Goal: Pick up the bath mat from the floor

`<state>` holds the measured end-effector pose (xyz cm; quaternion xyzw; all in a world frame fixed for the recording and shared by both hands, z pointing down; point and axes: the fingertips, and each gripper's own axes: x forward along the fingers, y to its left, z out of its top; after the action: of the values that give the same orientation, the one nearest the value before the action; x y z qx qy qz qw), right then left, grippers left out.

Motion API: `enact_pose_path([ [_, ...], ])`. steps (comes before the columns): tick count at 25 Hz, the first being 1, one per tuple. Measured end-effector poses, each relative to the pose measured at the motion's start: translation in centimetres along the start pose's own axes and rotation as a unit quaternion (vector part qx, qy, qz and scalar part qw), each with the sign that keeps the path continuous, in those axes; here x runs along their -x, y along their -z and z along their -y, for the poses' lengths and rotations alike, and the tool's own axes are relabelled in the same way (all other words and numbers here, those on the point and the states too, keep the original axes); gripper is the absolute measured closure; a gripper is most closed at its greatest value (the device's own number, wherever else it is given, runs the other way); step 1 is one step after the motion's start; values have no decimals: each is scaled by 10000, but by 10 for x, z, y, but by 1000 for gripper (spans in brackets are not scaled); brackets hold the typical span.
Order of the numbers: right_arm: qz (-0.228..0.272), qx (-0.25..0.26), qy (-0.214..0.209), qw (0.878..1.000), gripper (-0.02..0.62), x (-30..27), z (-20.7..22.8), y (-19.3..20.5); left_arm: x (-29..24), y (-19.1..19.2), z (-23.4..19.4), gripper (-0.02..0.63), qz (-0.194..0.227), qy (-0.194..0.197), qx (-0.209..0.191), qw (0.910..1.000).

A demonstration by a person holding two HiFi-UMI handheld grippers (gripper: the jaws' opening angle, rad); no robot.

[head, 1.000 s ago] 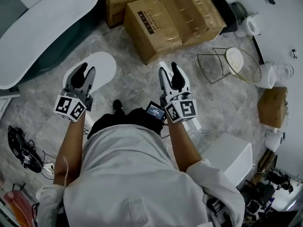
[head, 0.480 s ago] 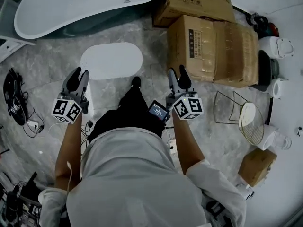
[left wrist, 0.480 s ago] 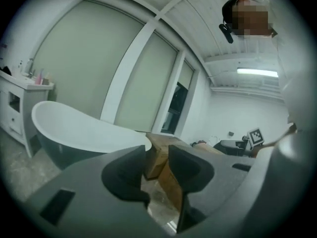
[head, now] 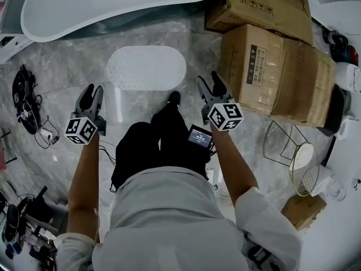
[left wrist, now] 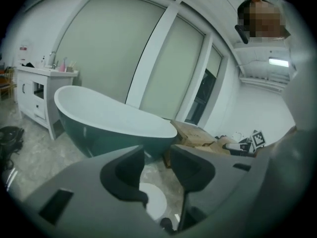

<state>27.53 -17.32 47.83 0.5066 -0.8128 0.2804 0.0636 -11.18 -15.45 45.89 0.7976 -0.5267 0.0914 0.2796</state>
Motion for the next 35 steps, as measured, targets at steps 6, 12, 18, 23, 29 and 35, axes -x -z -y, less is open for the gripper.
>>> enact_pose_path([
  [6,-485,-525,338,9969,321,-64,70,66,-56,83,-70,428,-974,-241,51,9949],
  [12,-1355,-679,231,9882,302,-139,103,173,-99,184,-177,410,-2024,-608,114,9773],
  [18,-2326,-1049,751,9640,291,-184,134,304,-127,277,-264,397,-2730,-699,334,9589],
  [23,-2550,-1328,1241,9497,278,-212,160,381,-153,333,-324,369,-2763,-958,895,9521],
  [29,-2918,-1128,1188,9423,266,-261,164,465,-208,397,-370,332,-3055,-840,919,9440],
  [35,-3046,-714,1142,9429,261,-304,197,532,-242,460,-416,307,-3403,-824,753,9337],
])
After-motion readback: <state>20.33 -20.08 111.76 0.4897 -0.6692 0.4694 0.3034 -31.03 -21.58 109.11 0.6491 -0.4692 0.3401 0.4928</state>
